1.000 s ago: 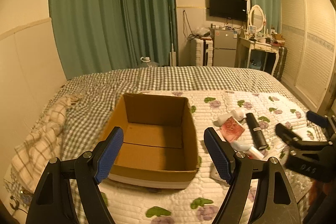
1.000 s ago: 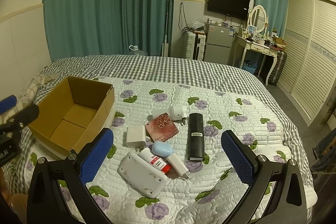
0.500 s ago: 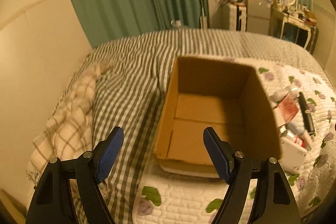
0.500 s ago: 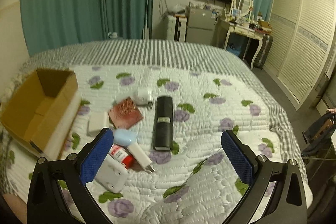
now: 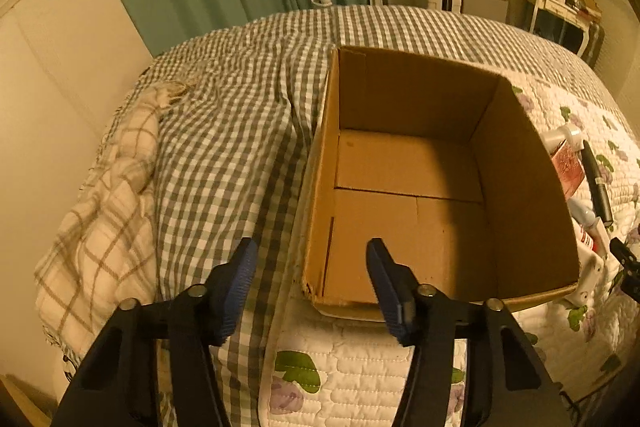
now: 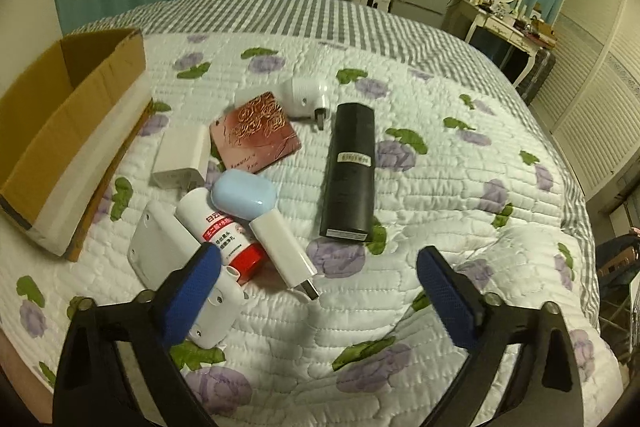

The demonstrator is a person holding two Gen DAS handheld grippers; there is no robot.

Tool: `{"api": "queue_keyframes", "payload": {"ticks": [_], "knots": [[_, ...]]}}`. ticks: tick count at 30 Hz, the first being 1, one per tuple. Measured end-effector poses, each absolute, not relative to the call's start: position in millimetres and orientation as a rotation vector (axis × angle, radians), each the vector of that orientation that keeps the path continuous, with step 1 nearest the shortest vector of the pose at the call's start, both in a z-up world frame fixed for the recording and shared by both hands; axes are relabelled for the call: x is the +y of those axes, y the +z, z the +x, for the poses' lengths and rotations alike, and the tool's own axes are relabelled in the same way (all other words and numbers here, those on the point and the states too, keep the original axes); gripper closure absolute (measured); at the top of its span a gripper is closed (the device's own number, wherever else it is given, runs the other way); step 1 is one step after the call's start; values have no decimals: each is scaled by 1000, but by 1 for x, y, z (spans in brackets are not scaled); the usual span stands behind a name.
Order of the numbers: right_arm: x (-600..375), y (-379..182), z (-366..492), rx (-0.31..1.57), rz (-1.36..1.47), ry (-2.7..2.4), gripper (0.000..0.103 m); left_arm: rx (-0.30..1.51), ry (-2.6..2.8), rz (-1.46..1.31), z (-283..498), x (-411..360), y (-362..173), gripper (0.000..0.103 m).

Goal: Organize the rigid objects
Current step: 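Move the left tool to the box rim while the right tool grasps the white charger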

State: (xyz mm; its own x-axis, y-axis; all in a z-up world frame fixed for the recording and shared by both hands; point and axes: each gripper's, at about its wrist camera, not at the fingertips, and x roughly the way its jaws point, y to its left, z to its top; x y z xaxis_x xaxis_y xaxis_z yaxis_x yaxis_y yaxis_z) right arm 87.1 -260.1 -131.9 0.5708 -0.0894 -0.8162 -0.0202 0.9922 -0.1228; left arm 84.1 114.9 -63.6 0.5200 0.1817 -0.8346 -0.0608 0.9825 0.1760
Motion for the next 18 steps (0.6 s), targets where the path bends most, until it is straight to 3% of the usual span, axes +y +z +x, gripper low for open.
{"api": "queue_keyframes", "payload": {"ticks": [3,5,11,13,18], "knots": [[-256,-140,94,988,-122,-10,18,1032,129,115,88,118,-66,56],[-254,-146,100,1006,-123,7,25,1045,111,114,90,118,-68,69],[-250,-159,112,1042,-96,56,42,1074,76,96,96,122,-71,87],[-251,-160,115,1039,-72,68,43,1077,73,100,97,123,-71,91],[-253,-161,118,1040,-32,93,59,1080,66,103,97,125,-71,95]]}}
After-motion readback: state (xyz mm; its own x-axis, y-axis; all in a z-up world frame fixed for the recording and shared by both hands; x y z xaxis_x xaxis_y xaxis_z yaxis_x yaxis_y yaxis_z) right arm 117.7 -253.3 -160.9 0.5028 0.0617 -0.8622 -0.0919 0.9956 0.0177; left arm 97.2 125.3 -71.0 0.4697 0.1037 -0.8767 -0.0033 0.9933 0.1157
